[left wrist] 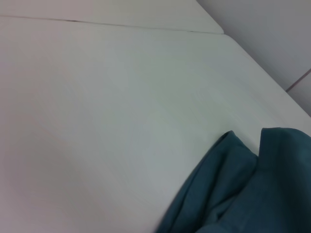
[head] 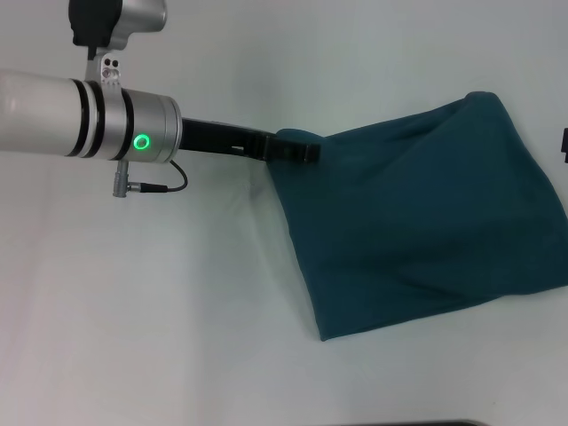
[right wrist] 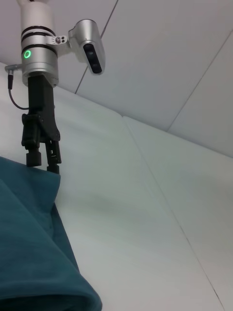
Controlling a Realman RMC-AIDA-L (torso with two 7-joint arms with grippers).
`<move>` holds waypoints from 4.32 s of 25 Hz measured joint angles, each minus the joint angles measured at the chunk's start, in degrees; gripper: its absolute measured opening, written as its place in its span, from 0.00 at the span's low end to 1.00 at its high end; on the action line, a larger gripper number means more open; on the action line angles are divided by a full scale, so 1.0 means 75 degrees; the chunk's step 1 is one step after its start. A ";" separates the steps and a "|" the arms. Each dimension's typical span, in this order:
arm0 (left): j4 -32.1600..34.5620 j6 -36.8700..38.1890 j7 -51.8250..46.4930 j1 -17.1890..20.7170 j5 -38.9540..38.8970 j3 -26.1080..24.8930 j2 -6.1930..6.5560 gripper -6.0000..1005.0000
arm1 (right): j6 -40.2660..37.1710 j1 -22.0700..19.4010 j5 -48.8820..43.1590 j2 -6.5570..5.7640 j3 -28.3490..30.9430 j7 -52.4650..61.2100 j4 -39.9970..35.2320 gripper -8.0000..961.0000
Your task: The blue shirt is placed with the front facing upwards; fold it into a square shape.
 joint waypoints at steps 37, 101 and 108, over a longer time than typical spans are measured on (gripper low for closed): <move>-0.0488 0.0183 -0.0921 0.0047 0.0115 0.0264 0.0174 0.17 | 0.0049 0.0035 0.0020 0.0057 0.0029 -0.0011 0.0009 0.81; -0.0515 0.0045 -0.1350 -0.0275 0.0692 0.0691 -0.0018 0.89 | 0.0080 0.0054 0.0011 0.0051 0.0029 -0.0025 -0.0020 0.81; -0.0610 0.0081 -0.1320 -0.0305 0.0693 0.0869 -0.0018 0.85 | 0.0093 0.0062 0.0017 0.0058 0.0029 -0.0018 -0.0020 0.81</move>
